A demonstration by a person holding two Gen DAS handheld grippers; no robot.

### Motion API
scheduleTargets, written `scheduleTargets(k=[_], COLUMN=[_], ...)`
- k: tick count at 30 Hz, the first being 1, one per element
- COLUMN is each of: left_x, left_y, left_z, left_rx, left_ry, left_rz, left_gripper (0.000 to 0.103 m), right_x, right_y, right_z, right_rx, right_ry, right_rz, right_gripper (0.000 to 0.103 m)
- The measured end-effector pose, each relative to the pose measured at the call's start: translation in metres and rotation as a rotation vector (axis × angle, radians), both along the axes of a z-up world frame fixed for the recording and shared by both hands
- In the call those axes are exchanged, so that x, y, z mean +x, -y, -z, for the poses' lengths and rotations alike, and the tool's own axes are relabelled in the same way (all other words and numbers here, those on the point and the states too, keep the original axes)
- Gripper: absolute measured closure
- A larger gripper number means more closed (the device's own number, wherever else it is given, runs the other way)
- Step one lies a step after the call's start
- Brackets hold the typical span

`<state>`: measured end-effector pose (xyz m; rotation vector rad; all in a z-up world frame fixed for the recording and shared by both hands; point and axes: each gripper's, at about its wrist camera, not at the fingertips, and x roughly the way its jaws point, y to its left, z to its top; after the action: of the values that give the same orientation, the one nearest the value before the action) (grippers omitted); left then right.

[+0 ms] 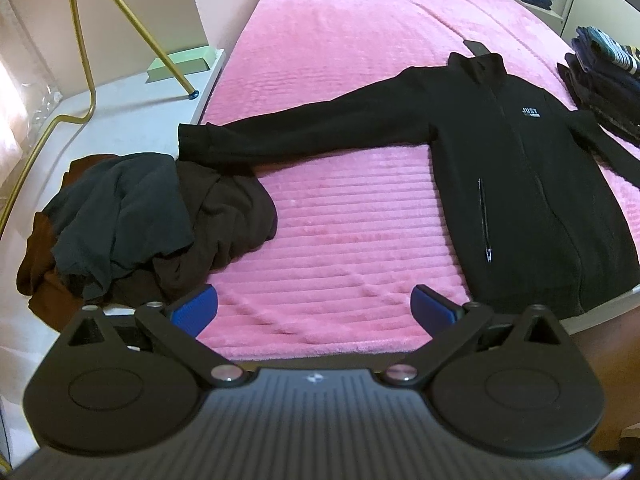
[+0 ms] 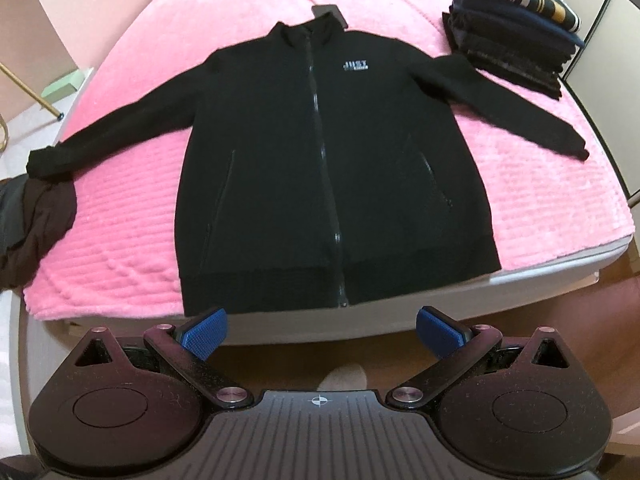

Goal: Fold clothes

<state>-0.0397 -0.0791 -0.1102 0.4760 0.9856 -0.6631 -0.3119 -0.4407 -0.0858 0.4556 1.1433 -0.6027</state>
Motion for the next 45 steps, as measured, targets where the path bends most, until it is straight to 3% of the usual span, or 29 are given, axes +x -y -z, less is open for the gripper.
scheduleTargets(k=[23, 29, 34, 37, 41, 45], left_x=[0.000, 0.006, 0.015, 0.020, 0.029, 0.044], left_y=[-0.008, -0.003, 0.004, 0.004, -0.001, -0.008], left_z=[0.000, -0.002, -0.012, -0.019, -0.029, -0.034], left_rx=[-0.002, 0.001, -0.001, 0.002, 0.018, 0.050], left_ry=[0.001, 0.027, 0.079, 0.129, 0.189, 0.235], left_rz=[0.008, -0.035, -0.117, -0.177, -0.249, -0.259], left_gripper=[0.002, 0.002, 0.002, 0.002, 0.002, 0.002], right_x=[-0.001, 0.007, 0.048, 0.085, 0.135, 0.185], right_y=[-0.009, 0.007, 0.024, 0.026, 0.008, -0.025], right_z=[0.000, 0.000, -0.009, -0.017, -0.020, -0.019], right_rx=[-0.004, 0.014, 0.014, -0.016, -0.072, -0.086], right_ry=[0.001, 0.080, 0.163, 0.233, 0.294, 0.351], right_rz=[0.014, 0.010, -0.192, -0.385, -0.620, -0.819], right_gripper=[0.000, 0.000, 0.000, 0.000, 0.000, 0.000])
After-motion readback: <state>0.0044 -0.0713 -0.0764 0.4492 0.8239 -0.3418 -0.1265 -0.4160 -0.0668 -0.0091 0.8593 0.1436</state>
